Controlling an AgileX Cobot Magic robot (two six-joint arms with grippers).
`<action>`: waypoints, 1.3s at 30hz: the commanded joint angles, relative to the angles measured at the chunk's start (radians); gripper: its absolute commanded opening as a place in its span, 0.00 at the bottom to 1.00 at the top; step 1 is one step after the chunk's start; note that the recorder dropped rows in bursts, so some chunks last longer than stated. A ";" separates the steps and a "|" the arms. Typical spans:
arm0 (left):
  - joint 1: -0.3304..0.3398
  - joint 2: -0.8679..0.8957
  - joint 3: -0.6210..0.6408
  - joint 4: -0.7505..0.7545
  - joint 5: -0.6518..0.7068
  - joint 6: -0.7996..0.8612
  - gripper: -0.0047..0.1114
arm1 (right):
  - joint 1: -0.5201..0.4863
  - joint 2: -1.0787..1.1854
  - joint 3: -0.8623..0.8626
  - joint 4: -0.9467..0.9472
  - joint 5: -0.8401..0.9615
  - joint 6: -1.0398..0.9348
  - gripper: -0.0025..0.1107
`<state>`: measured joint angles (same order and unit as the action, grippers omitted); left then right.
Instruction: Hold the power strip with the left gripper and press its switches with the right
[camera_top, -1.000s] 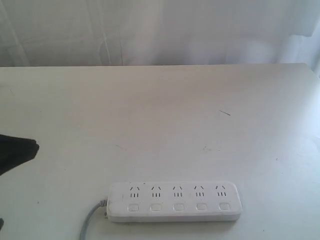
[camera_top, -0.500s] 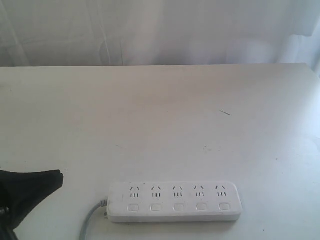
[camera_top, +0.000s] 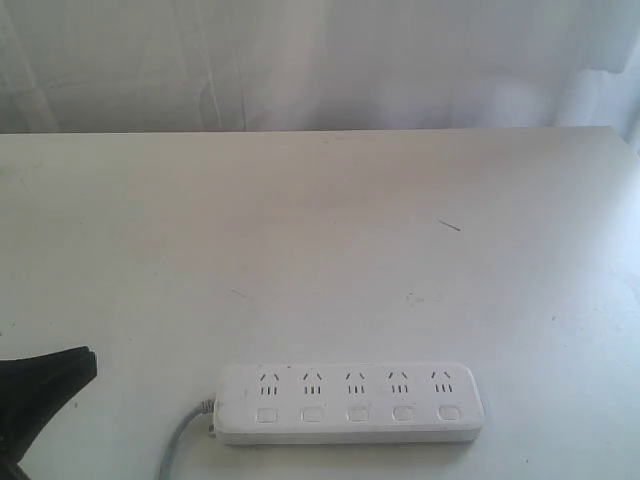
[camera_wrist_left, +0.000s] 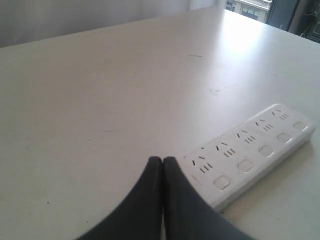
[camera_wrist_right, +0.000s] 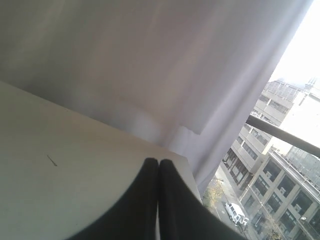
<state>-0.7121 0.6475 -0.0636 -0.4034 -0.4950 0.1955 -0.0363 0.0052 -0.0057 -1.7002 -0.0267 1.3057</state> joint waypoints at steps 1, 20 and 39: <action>0.018 -0.057 0.026 -0.013 0.013 -0.010 0.04 | 0.005 -0.005 0.006 0.003 0.005 0.000 0.02; 0.763 -0.530 0.064 1.753 0.271 -1.616 0.04 | 0.005 -0.005 0.006 0.006 0.005 0.002 0.02; 0.770 -0.528 -0.060 1.846 0.343 -2.017 0.04 | 0.005 -0.005 0.006 0.006 0.005 0.002 0.02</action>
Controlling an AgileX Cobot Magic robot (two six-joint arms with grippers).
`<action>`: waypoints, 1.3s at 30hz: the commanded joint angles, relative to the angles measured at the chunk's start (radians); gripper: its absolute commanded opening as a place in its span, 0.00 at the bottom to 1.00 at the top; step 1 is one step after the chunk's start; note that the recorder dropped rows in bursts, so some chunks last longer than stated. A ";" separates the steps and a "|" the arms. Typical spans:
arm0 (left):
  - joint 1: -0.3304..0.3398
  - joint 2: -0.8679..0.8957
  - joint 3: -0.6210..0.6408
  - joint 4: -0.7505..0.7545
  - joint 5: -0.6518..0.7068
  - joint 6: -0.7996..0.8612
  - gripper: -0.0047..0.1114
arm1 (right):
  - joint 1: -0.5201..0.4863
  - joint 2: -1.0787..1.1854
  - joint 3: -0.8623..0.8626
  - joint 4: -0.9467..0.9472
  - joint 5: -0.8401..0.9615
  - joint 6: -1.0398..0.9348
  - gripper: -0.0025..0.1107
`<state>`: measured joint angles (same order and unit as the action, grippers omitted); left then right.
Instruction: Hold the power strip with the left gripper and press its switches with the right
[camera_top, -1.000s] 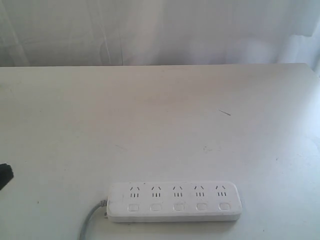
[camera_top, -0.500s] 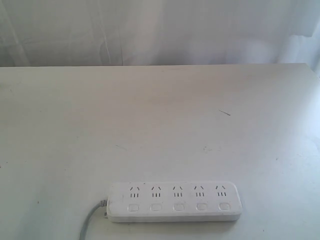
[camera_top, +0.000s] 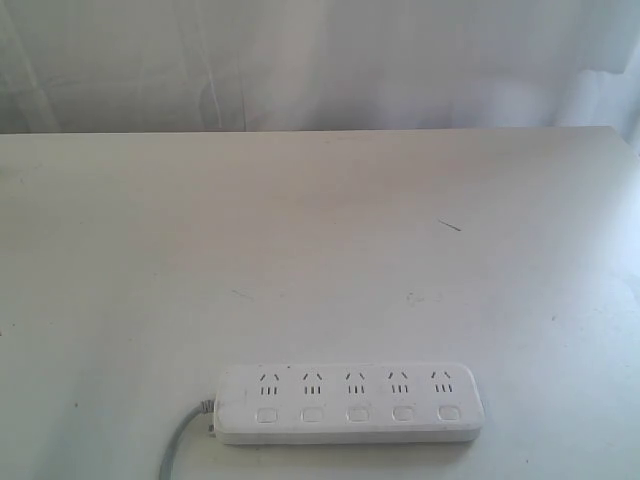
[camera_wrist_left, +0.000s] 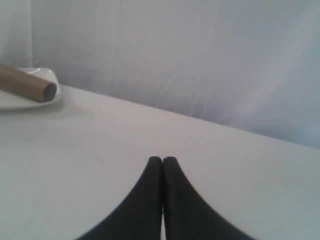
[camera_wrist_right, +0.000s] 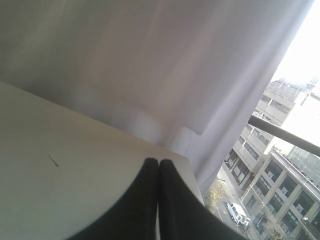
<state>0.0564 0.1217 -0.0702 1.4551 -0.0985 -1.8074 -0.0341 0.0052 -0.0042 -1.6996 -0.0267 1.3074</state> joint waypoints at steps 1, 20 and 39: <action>0.002 -0.002 -0.058 -0.020 -0.066 -0.010 0.04 | 0.003 -0.005 0.004 0.005 0.005 0.000 0.02; 0.000 -0.002 0.070 -1.489 0.050 1.670 0.04 | 0.003 -0.005 0.004 0.007 0.004 0.000 0.02; -0.012 -0.041 0.070 -1.626 0.259 1.642 0.04 | 0.003 -0.005 0.004 0.007 0.004 0.000 0.02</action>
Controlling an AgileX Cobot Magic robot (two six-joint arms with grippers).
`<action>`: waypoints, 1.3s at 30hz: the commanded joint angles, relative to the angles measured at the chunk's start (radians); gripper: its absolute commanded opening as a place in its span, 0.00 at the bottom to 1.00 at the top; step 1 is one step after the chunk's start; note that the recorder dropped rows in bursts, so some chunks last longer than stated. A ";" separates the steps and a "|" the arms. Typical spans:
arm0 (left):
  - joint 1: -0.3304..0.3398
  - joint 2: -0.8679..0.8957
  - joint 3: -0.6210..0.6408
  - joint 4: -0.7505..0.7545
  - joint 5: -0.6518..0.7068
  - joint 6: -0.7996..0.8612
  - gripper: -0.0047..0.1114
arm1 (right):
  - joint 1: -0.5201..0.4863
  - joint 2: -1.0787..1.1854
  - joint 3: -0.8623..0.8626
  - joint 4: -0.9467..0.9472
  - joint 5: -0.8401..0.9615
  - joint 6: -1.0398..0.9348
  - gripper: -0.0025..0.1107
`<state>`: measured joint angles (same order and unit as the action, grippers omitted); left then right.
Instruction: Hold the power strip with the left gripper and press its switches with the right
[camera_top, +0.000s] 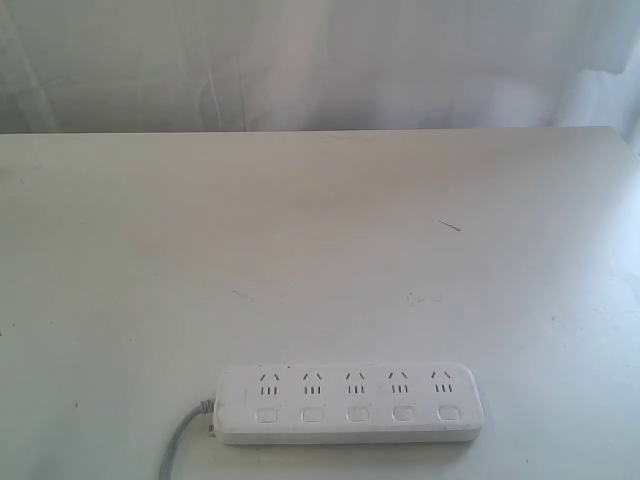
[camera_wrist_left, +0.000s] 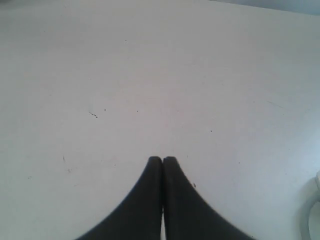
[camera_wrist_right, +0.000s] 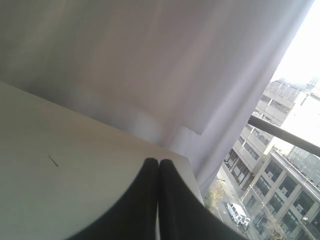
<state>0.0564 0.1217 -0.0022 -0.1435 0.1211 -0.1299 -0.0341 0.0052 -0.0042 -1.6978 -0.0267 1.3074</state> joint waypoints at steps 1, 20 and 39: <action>-0.015 -0.071 0.002 -0.040 0.061 -0.038 0.04 | 0.003 -0.005 0.004 0.005 0.004 0.000 0.02; -0.021 -0.122 0.002 -0.080 0.136 -0.023 0.04 | 0.003 -0.005 0.004 0.005 0.005 0.000 0.02; -0.021 -0.122 0.002 -0.080 0.136 -0.023 0.04 | 0.003 -0.005 0.004 0.005 0.005 0.000 0.02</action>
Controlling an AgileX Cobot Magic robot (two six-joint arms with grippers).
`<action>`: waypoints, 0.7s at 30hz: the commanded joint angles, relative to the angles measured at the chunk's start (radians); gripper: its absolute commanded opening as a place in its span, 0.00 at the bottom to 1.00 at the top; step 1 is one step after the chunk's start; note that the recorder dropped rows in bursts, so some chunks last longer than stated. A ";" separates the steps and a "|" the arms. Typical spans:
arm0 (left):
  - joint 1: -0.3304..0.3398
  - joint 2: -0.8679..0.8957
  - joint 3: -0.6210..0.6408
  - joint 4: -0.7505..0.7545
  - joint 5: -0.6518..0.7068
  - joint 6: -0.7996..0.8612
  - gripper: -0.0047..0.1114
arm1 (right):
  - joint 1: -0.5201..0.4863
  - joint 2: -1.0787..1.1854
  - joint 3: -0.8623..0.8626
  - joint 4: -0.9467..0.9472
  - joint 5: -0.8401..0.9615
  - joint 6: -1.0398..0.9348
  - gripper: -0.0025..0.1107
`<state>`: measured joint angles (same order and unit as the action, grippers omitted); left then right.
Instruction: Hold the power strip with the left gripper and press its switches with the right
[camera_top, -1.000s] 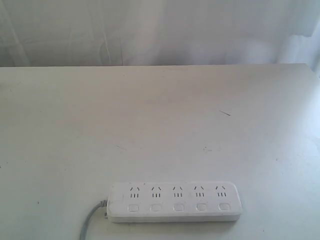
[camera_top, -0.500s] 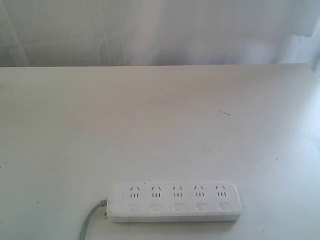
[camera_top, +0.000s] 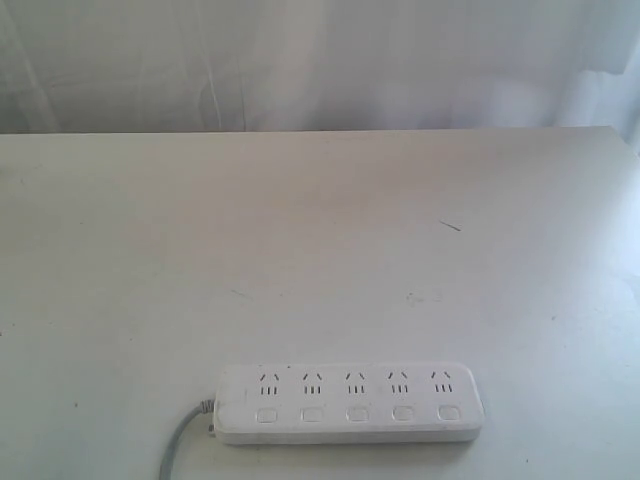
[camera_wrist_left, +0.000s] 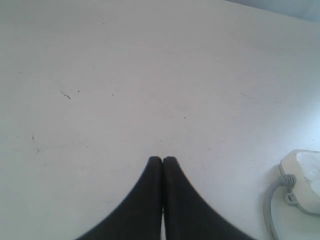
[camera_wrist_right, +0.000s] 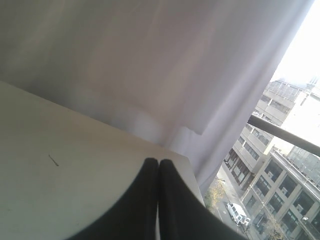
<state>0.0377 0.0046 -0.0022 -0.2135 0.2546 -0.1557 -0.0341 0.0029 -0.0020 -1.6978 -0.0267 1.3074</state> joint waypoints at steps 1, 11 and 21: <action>-0.002 -0.005 0.002 -0.010 0.002 0.003 0.04 | 0.003 -0.003 0.002 0.005 0.005 0.000 0.02; -0.002 -0.005 0.002 0.002 0.006 0.504 0.04 | 0.003 -0.003 0.002 0.005 0.005 0.000 0.02; -0.002 -0.005 0.002 0.002 0.005 0.504 0.04 | 0.003 -0.003 0.002 0.005 0.003 0.000 0.02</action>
<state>0.0377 0.0046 -0.0022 -0.2098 0.2562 0.3446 -0.0341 0.0029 -0.0020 -1.6978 -0.0267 1.3074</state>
